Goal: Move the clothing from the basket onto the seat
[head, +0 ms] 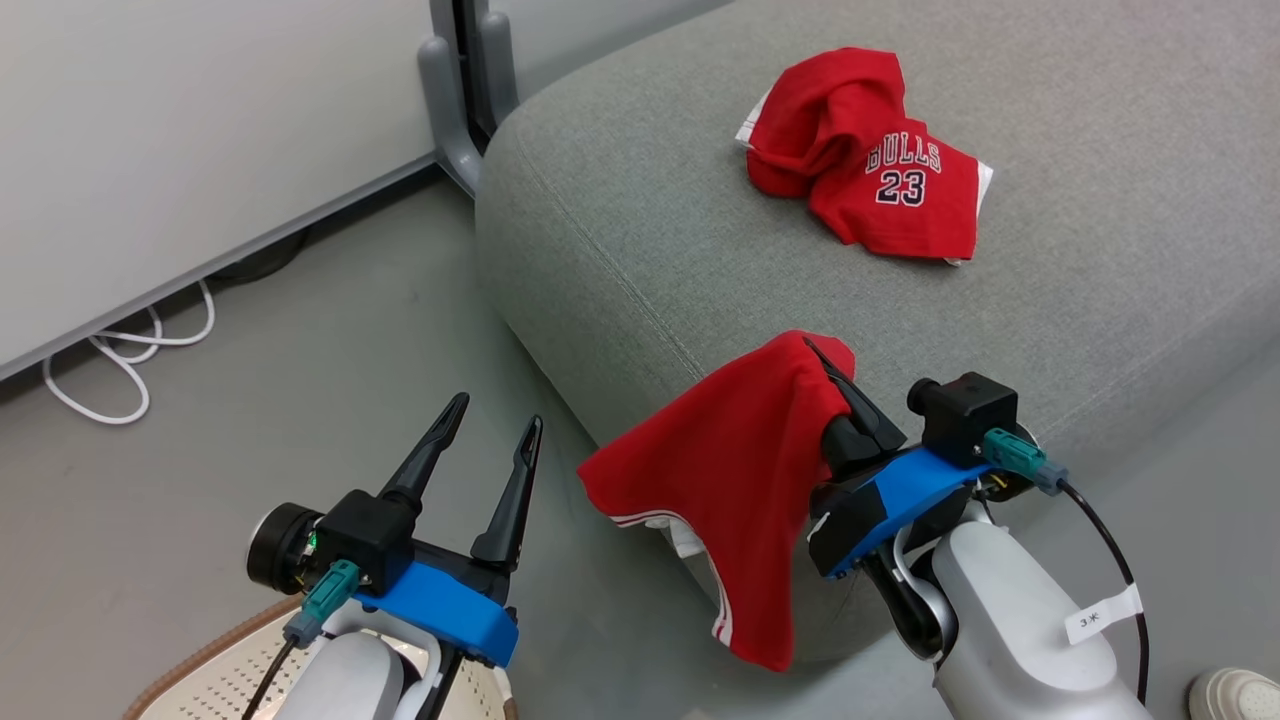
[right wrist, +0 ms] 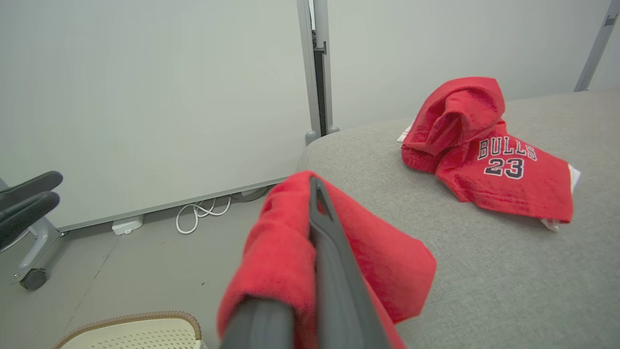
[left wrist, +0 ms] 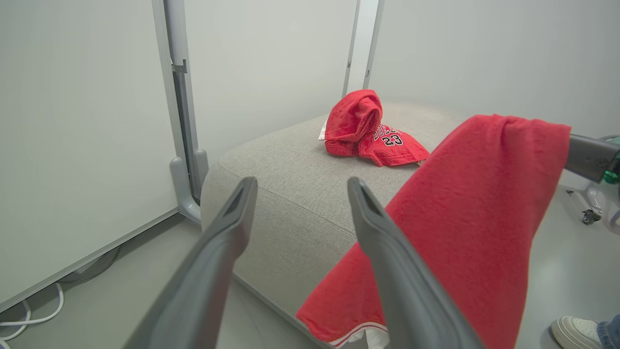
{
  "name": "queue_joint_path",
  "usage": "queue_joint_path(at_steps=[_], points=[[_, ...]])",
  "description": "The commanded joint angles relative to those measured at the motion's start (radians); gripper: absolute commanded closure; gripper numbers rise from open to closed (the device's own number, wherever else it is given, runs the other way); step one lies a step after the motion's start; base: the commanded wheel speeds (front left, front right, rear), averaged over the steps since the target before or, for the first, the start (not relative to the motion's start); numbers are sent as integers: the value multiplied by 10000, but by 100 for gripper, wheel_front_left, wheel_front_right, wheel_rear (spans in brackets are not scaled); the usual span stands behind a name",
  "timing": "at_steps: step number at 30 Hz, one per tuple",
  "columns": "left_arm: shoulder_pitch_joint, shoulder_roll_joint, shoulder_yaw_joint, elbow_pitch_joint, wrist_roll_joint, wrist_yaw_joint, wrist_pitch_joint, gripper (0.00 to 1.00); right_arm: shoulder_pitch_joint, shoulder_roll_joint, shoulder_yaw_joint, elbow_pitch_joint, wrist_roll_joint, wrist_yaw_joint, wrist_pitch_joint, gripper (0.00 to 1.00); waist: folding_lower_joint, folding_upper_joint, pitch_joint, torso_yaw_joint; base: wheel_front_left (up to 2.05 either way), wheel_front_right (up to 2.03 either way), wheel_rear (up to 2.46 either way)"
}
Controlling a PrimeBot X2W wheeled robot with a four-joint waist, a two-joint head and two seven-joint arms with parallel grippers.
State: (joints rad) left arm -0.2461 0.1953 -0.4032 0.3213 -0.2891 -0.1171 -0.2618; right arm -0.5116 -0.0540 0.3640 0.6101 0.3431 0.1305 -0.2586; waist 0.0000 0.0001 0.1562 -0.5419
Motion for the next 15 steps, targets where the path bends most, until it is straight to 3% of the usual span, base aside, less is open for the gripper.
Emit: queue_joint_path(at_steps=[1, 9, 15], points=[[-187, 84, -28, 62, 44, -51, -47, 0, 131, 33, -94, -133, -80, 5, -53, 100, 0, -1, 165, -126, 0, 0, 0], [-309, 162, -120, 169, -9, -105, -47, 0, 336, 42, -325, -470, 76, 5, -65, 100, 0, -1, 283, -122, 0, 0, 0], [-388, 347, -14, -23, 97, -115, -47, 0, -442, 38, -684, -655, 763, 5, 54, 100, 0, -1, 628, 117, 0, 0, 0]])
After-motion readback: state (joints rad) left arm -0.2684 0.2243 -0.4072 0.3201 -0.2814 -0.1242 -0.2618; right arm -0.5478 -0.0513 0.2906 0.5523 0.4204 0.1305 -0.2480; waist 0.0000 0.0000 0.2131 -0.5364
